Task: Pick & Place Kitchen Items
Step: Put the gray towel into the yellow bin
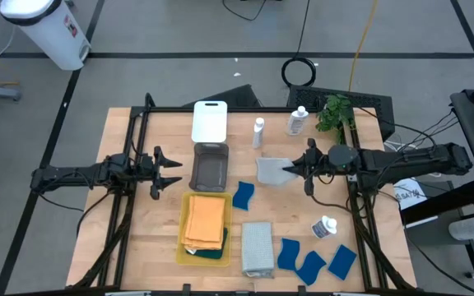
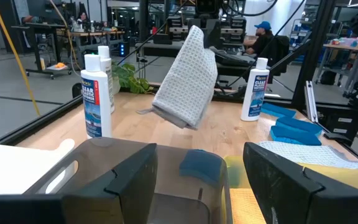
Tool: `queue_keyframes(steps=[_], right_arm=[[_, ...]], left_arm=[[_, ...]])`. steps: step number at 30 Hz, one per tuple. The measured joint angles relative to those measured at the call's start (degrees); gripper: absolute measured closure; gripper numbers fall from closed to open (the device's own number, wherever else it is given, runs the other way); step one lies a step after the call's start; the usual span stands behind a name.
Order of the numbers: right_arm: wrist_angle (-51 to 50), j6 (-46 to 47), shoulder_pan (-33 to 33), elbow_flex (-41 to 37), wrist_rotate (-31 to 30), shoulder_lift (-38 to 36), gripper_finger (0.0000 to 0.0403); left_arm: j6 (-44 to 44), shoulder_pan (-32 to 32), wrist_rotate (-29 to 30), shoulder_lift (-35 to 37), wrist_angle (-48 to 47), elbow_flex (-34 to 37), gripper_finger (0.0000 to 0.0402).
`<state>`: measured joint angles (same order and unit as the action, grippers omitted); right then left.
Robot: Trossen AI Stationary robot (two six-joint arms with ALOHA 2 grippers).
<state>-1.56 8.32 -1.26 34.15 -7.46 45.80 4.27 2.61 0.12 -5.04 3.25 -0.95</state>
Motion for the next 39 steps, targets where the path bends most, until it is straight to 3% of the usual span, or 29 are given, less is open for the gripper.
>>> queue_keyframes(steps=[5, 9, 13, 21, 28, 35, 39], right_arm=[[0.16, 0.0, 0.0, 0.79, -1.86, 0.12, 0.0402], [-3.13, -0.03, 0.02, 5.74, -4.5, 2.23, 0.0402], [-15.92, -0.39, 0.0, 15.96, -4.35, 8.58, 0.0402], [-51.16, -3.52, -3.13, 39.96, -1.68, 27.2, 0.0402], [-61.63, -6.77, -10.9, 54.01, -16.62, 38.28, 0.0402], [-56.22, -17.68, -17.59, 57.94, -33.34, 45.26, 0.0402], [-50.48, -22.0, -20.0, 57.94, -34.58, 47.05, 0.0402]], left_arm=[[0.0, 0.0, 0.0, 0.0, 0.0, 0.0, 0.0158], [-0.5, -0.01, 0.02, 0.01, 0.02, 0.0, 0.0158], [-0.72, -0.02, 0.04, 0.0, 0.09, 0.0, 0.0158], [-0.77, 0.0, 0.07, 0.0, 0.12, 0.0, 0.0158], [-0.79, 0.0, 0.07, 0.02, 0.09, 0.0, 0.0158], [-0.57, 0.0, 0.04, 0.0, 0.04, 0.0, 0.0158], [-0.55, -0.01, 0.02, 0.0, 0.0, 0.0, 0.0158]])
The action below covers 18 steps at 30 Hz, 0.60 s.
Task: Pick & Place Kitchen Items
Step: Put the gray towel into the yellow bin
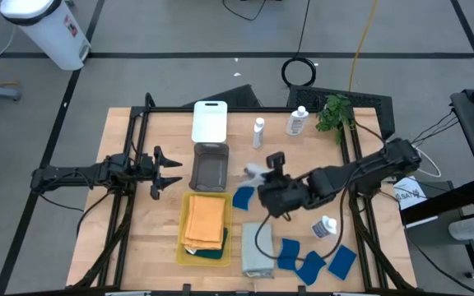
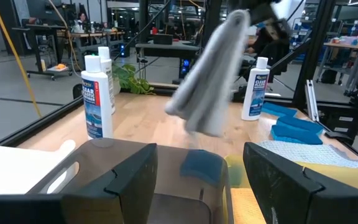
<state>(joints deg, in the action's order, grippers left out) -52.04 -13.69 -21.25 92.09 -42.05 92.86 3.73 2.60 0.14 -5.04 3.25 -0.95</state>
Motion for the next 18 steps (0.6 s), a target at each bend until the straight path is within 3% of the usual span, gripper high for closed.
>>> queue_keyframes(steps=[13, 18], right_arm=[[22.39, -10.15, -2.89, 0.0, 0.53, 0.64, 0.0403], [26.45, -8.04, -2.37, 0.0, 10.73, 0.64, 0.0403]], left_arm=[[-0.22, -0.01, -0.02, 0.0, -0.07, 0.0, 0.0158], [-0.24, 0.0, -0.02, 0.0, -0.04, 0.0, 0.0158]])
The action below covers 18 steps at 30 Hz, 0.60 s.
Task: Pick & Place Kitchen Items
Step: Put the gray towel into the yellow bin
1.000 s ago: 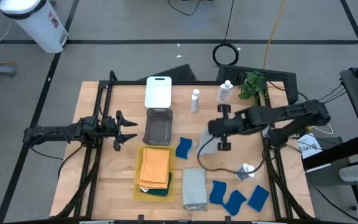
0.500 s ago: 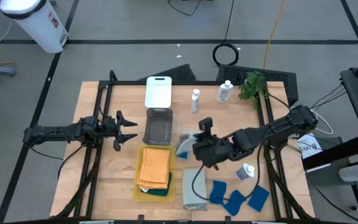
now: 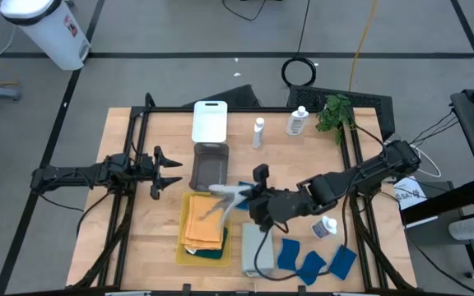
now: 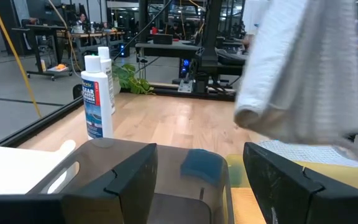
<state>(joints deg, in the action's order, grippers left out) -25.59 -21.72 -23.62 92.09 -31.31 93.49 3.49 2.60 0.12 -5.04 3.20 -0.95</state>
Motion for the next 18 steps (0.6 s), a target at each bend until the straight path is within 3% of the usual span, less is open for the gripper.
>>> queue_keyframes(steps=[8, 18], right_arm=[[1.69, 8.2, 0.75, -0.02, 18.31, -0.02, 0.0403], [8.95, 12.31, 0.66, -0.11, 33.85, 6.42, 0.0403]], left_arm=[[-0.04, 0.01, -0.01, 0.0, 0.0, 0.0, 0.0158], [-0.05, -0.01, -0.02, 0.02, 0.02, 0.0, 0.0158]])
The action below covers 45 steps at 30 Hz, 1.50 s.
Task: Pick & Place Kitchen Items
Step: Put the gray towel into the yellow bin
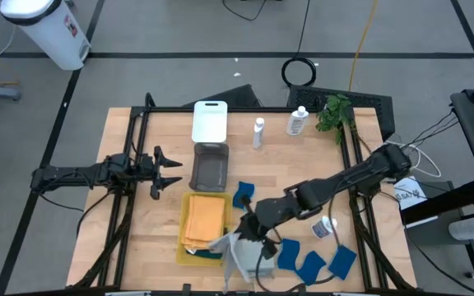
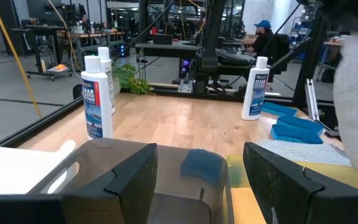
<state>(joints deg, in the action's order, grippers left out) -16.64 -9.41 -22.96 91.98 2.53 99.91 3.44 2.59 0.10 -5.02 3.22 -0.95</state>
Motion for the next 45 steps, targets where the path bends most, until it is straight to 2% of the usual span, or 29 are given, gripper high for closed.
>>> queue_keyframes(steps=[9, 23, 33, 42, 45], right_arm=[[7.12, -0.13, 2.12, 0.0, 0.75, 5.22, 0.0403], [9.32, 2.57, 9.06, 0.04, 0.62, 11.61, 0.0401], [14.17, 5.86, 11.73, -1.77, 0.66, 11.59, 0.0401], [15.98, 6.26, 11.63, -4.48, 0.58, 11.57, 0.0401], [19.39, 8.49, 11.63, -5.82, 0.77, 11.57, 0.0401]], left_arm=[[-0.04, 0.0, 0.0, -0.02, -0.03, 0.0, 0.0158], [-0.04, 0.0, 0.0, -0.02, 0.0, 0.0, 0.0158], [-0.02, 0.0, -0.02, 0.0, 0.0, 0.0, 0.0158], [-0.02, 0.0, -0.02, -0.02, 0.0, 0.0, 0.0158], [0.0, 0.0, -0.02, -0.01, -0.02, 0.0, 0.0158]])
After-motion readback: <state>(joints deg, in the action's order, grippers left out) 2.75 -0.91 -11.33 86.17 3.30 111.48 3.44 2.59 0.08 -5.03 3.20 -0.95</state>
